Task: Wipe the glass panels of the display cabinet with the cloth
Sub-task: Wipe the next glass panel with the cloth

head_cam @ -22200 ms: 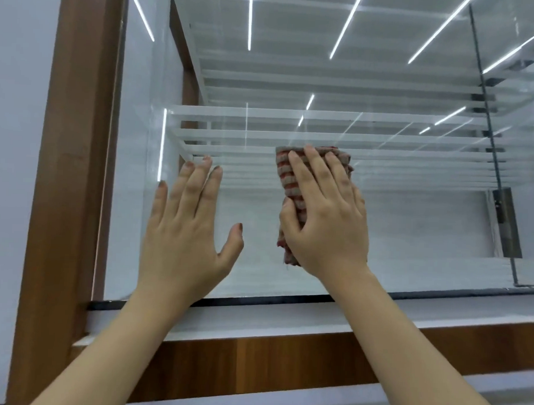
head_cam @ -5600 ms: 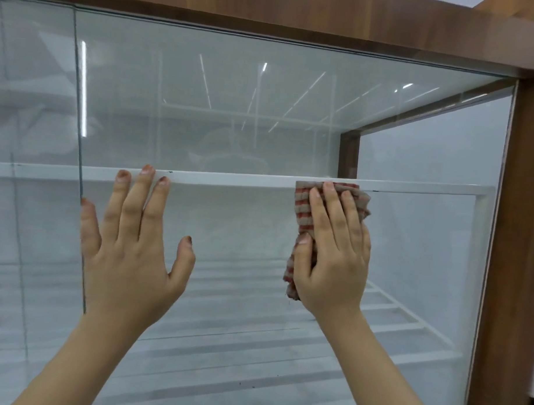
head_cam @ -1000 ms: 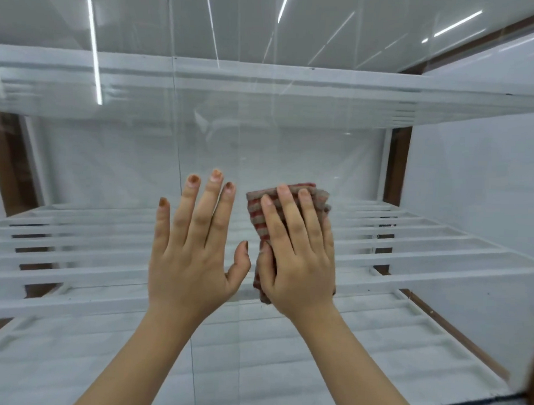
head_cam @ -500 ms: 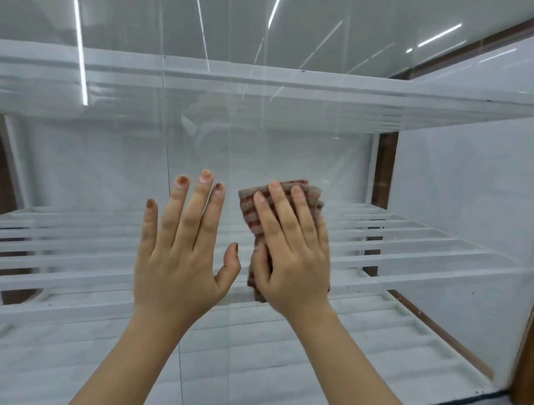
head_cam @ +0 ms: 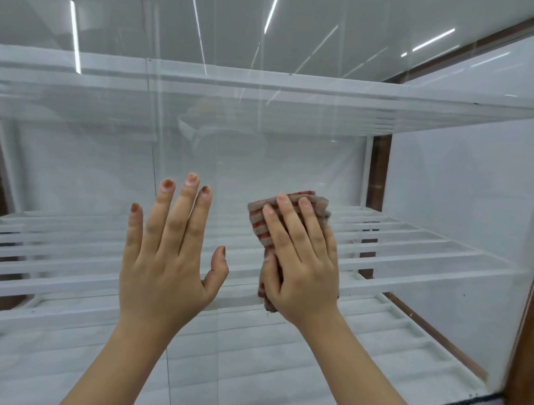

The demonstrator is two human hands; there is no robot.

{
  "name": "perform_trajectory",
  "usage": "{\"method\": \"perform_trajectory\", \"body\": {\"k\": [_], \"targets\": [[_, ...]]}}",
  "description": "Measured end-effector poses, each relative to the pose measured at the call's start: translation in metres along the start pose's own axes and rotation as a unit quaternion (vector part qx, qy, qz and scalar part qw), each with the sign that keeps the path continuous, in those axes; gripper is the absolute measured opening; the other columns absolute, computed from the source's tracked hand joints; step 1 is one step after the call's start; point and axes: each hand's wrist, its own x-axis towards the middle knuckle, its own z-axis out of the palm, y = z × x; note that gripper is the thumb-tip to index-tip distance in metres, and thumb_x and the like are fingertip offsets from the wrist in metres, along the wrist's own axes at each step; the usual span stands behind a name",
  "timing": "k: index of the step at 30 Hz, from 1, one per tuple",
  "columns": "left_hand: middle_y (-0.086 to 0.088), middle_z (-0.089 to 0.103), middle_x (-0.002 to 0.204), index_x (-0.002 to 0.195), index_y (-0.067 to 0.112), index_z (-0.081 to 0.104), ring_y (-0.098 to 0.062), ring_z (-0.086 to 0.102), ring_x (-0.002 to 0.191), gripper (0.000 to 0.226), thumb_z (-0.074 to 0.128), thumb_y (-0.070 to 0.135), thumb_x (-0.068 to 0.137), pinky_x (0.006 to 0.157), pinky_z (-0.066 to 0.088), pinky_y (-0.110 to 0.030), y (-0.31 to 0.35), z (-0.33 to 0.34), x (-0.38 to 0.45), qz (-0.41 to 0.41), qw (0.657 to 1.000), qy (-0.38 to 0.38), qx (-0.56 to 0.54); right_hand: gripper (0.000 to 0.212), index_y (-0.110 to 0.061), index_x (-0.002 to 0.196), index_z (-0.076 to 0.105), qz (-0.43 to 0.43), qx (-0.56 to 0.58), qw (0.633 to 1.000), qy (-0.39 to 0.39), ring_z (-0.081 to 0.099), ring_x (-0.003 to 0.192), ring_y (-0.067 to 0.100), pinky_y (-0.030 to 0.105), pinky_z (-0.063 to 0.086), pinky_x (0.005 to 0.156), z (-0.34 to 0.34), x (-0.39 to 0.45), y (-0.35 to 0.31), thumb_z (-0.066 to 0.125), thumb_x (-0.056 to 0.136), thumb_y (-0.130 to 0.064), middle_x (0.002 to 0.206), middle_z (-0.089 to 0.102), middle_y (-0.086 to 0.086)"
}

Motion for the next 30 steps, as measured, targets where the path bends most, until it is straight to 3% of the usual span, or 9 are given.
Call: {"method": "perform_trajectory", "body": {"k": [7,12,21,26,30], "targets": [[-0.008,0.023,0.151,0.144,0.008,0.028,-0.029,0.020,0.140,0.065,0.040,0.036,0.087,0.113,0.015,-0.051,0.001,-0.002,0.002,-0.005,1.000,0.005,-0.020,0.047,-0.015,0.136,0.044,0.036,0.010,0.999,0.023,0.032,0.136,0.025,0.048,0.029,0.110,-0.012,0.016,0.043,0.042,0.090,-0.020,0.143,0.042,0.008],[-0.011,0.023,0.150,0.143,0.005,0.028,-0.030,0.020,0.139,0.068,0.042,0.037,0.084,0.115,0.011,-0.047,0.024,-0.007,0.005,-0.067,0.997,-0.005,-0.045,0.049,-0.015,0.137,0.039,0.083,0.013,0.996,0.035,0.028,0.138,0.024,0.048,0.027,0.111,-0.016,-0.008,0.056,0.043,0.088,-0.019,0.144,0.039,0.007],[-0.008,0.024,0.151,0.143,0.009,0.030,-0.025,0.020,0.140,0.065,0.042,0.038,0.086,0.115,0.011,-0.047,0.093,0.011,0.028,0.007,0.998,-0.036,-0.059,0.049,-0.013,0.137,0.042,0.015,0.011,1.000,0.018,0.029,0.138,0.025,0.048,0.028,0.111,-0.026,0.004,0.089,0.044,0.089,-0.019,0.144,0.040,0.009],[-0.008,0.024,0.151,0.143,0.008,0.031,-0.026,0.019,0.140,0.066,0.043,0.038,0.086,0.114,0.012,-0.048,0.116,0.023,0.033,0.007,0.997,-0.045,-0.061,0.048,-0.007,0.135,0.044,0.075,0.009,0.996,0.044,0.029,0.137,0.027,0.052,0.030,0.108,-0.037,-0.005,0.130,0.043,0.088,-0.018,0.143,0.039,0.011],[-0.010,0.023,0.151,0.143,0.006,0.030,-0.028,0.017,0.141,0.066,0.042,0.036,0.085,0.115,0.010,-0.050,0.121,0.030,0.029,-0.001,0.998,-0.031,-0.056,0.049,-0.009,0.136,0.040,0.119,0.011,0.991,0.057,0.027,0.138,0.027,0.051,0.027,0.110,-0.035,-0.033,0.126,0.041,0.089,-0.018,0.144,0.038,0.010]]}}
